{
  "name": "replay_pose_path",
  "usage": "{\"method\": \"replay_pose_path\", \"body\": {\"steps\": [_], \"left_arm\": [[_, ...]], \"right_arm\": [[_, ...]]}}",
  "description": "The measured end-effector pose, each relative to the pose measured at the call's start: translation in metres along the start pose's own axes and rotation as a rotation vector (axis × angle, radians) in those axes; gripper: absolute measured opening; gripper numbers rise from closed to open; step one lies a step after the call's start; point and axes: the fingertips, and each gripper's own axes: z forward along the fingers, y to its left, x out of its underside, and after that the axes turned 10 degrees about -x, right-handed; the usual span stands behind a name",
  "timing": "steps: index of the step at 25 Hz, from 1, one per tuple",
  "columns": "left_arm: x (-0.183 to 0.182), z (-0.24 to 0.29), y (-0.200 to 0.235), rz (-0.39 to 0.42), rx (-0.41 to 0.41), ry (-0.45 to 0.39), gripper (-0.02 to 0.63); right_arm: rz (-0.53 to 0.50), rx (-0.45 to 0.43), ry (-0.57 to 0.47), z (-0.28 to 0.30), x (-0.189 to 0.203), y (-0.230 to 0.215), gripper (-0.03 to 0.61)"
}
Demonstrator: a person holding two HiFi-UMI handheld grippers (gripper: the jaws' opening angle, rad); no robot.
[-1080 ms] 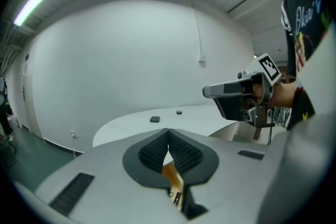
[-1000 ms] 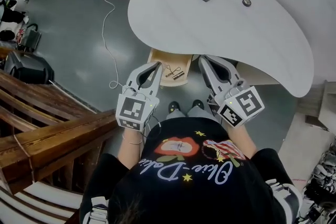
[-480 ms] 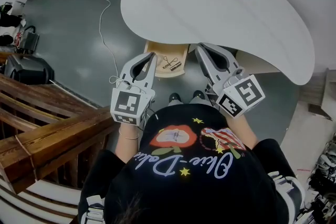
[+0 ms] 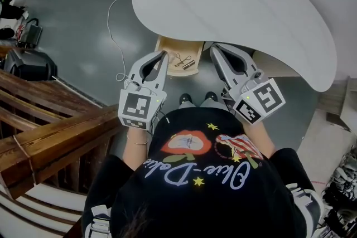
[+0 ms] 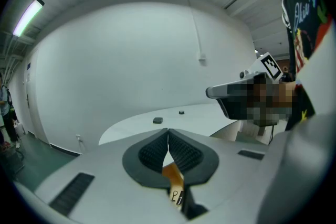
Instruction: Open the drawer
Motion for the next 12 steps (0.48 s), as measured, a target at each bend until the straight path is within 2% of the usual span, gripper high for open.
{"method": "replay_pose_path", "body": {"steps": [12], "left_arm": [[0.0032,-0.0018,0.0022,-0.010,-0.010,0.004,0.006]], "right_arm": [[0.003,0.005,0.016,0.0001,0.0023,-0.0011,0.000]]}}
